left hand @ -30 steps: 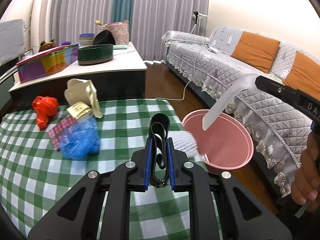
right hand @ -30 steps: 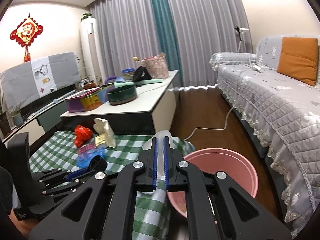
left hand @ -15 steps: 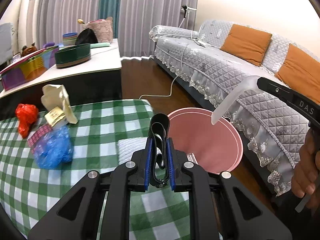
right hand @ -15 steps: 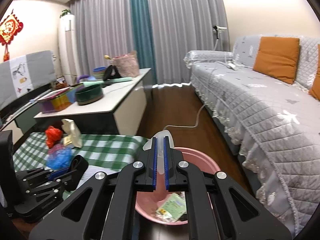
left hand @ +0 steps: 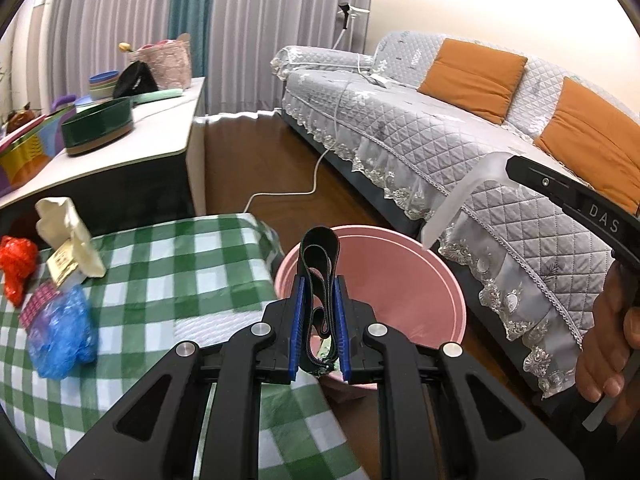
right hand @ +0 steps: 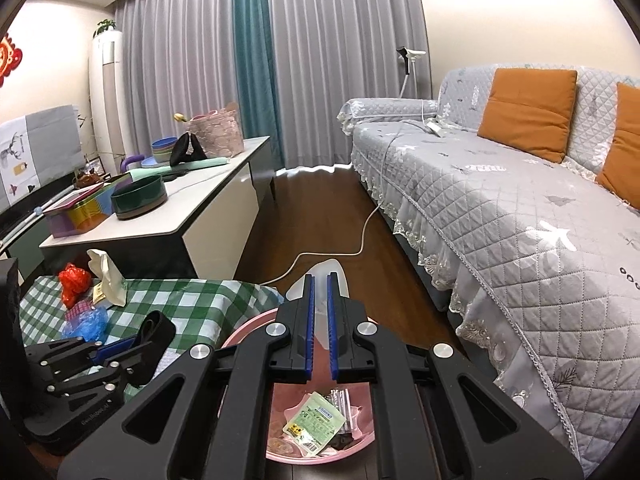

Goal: Collect trash
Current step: 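Carry the black strap over the pink bin and open both tools to drop items, then grasp the blue plastic bag with the left tool while the right tool grasps the white bubble wrap, then carry the blue bag and bubble wrap over the pink bin and open both tools, then grasp the pink-black printed packet with the left tool while the right tool grasps the white paper bag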

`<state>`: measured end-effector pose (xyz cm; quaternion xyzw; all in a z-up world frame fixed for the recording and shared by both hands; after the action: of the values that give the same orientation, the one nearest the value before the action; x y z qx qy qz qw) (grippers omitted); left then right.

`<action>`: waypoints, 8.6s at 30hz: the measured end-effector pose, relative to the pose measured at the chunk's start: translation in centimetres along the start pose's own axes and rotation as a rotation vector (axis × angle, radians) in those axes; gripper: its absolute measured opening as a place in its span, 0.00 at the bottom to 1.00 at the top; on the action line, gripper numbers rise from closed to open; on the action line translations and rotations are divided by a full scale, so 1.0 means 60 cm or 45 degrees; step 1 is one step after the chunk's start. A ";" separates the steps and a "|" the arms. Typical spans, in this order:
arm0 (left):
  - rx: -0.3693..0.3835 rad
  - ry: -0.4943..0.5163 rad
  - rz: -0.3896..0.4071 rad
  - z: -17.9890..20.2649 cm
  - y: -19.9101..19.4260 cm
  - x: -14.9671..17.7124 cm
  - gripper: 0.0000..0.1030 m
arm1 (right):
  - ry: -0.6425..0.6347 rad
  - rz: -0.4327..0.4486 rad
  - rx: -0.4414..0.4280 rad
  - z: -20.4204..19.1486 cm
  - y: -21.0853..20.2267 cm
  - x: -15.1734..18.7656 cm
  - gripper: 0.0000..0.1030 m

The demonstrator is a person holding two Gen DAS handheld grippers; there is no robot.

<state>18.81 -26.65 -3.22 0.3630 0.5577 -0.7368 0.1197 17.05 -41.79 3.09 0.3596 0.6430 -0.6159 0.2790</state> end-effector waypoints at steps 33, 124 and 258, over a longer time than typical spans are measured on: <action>0.086 -0.043 -0.102 -0.004 0.056 0.000 0.41 | 0.130 -0.103 -0.015 0.011 0.063 0.014 0.50; -0.246 -0.417 -0.023 -0.365 -0.083 0.114 0.05 | -0.339 -0.304 -0.314 -0.325 0.126 0.135 0.13; -0.043 -0.156 0.020 -0.151 -0.089 0.008 0.33 | 0.113 -0.225 -0.152 -0.082 0.081 0.067 0.43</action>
<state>19.00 -16.46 -0.67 0.3193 0.5589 -0.7471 0.1656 19.03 -36.54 -2.58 0.3109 0.7195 -0.5822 0.2158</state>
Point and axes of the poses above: each gripper's, at about its wrist camera, not at the fingertips, and y roughly the way its jaws point, z to its right, x to its underside, the point moved 10 cm from there along y, roughly the way its jaws point, and after that the axes turned 10 degrees about -z, right-handed, at the moved point
